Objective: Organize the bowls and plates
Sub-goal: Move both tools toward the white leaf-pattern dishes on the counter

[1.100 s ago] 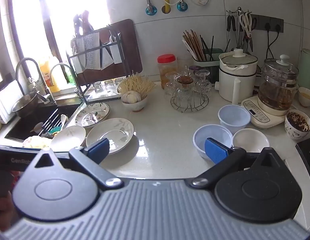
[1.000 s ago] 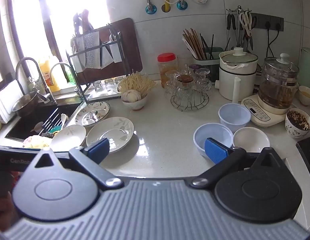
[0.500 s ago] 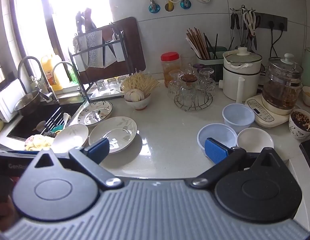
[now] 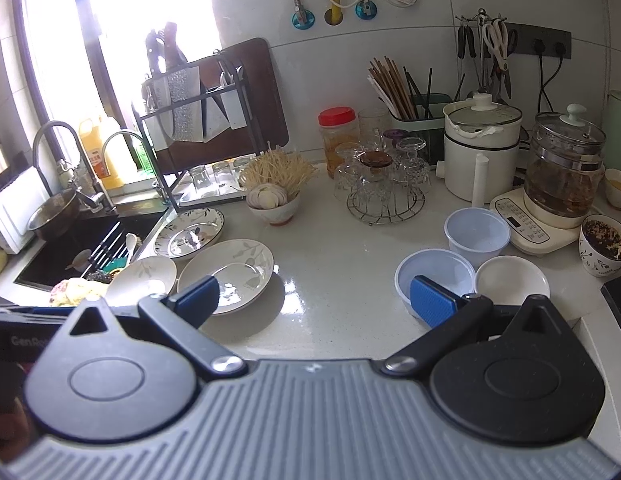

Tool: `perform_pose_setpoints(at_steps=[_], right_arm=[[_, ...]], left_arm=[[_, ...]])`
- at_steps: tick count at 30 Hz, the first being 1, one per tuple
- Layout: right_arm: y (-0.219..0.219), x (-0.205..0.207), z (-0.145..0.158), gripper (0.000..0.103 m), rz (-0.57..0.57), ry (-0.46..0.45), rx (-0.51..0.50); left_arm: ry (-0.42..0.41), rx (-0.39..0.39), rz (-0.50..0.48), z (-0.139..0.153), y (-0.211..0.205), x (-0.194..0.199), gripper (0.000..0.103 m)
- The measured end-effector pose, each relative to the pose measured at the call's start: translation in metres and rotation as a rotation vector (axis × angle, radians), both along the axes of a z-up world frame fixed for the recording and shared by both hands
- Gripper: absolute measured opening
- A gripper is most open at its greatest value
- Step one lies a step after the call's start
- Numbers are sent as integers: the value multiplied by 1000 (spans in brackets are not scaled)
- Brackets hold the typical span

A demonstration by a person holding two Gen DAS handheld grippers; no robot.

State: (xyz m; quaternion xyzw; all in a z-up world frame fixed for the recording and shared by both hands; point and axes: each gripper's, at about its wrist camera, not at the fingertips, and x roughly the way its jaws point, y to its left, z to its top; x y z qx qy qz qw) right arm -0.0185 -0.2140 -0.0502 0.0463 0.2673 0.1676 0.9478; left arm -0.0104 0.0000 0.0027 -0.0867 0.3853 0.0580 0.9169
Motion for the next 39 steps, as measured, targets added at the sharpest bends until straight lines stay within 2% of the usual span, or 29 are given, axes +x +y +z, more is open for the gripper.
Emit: perform_pose_setpoints(at_steps=[28, 39], right_arm=[[-4, 9, 2, 103, -1, 4, 13], [-1, 8, 1, 103, -11, 4, 0]], left_arm=[[3, 3, 9, 4, -1, 8, 101], [13, -9, 5, -2, -6, 7, 101]])
